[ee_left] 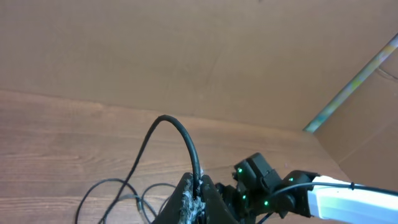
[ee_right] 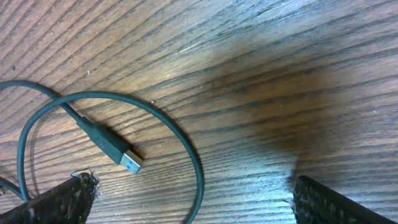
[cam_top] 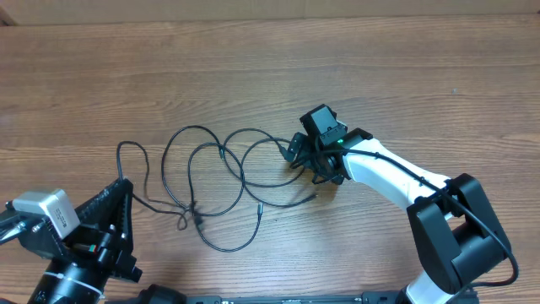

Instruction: Untangle cables

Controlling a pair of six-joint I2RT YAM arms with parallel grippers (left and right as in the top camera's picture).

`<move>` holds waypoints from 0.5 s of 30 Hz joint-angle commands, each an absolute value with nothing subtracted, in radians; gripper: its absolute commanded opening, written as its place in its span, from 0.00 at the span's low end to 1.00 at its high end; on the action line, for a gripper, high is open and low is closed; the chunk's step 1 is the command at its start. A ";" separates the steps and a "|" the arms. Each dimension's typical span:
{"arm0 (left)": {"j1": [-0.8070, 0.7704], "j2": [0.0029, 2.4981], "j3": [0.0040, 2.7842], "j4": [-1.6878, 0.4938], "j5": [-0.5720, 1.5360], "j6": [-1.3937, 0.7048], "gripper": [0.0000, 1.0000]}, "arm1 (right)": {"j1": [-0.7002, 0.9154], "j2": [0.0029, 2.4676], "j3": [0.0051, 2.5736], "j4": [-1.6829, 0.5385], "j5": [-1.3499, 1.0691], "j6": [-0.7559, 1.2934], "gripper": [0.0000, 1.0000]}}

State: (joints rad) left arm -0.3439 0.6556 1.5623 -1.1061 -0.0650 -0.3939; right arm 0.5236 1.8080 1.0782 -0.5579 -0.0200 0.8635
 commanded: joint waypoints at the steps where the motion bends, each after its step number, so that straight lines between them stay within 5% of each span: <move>1: -0.333 0.661 1.559 -1.112 -0.082 -0.408 0.04 | 0.522 1.795 1.088 -0.557 -0.040 0.832 1.00; 15: -0.333 0.672 1.430 -1.093 -0.233 -0.409 0.04 | 0.522 1.702 1.088 -0.578 -0.008 0.731 1.00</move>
State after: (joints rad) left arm -0.3439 0.6559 1.4796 -1.1103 -0.1234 -0.3939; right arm 0.5236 1.7233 1.0782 -0.5861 -0.0257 0.7532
